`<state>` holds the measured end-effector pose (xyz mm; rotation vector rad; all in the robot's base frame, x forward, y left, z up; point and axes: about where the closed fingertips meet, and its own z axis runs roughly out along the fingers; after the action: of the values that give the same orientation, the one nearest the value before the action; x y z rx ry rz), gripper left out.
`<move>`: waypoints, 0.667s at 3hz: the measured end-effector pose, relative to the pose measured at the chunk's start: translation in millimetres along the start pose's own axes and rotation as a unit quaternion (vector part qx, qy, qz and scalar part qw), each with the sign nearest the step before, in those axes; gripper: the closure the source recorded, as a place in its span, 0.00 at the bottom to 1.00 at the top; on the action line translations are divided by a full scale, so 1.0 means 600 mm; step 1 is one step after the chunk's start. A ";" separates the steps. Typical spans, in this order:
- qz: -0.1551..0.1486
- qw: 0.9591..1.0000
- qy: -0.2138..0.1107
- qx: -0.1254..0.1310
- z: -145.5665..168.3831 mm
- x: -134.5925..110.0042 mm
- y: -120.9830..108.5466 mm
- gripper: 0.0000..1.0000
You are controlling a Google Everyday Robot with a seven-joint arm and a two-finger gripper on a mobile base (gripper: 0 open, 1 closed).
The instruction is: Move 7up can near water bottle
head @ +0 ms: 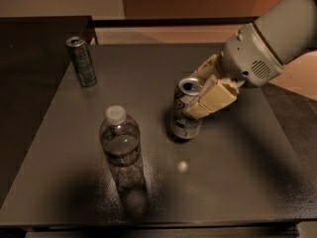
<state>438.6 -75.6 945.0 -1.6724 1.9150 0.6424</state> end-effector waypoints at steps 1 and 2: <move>-0.017 1.000 -0.007 -0.022 0.016 -0.014 0.025 1.00; -0.028 0.999 -0.011 -0.041 0.035 -0.022 0.042 1.00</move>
Offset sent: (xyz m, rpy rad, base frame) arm -0.0325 0.0379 -0.0152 0.0403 0.0445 0.1430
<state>416.4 -48.8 937.9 -1.7563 1.8421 0.7232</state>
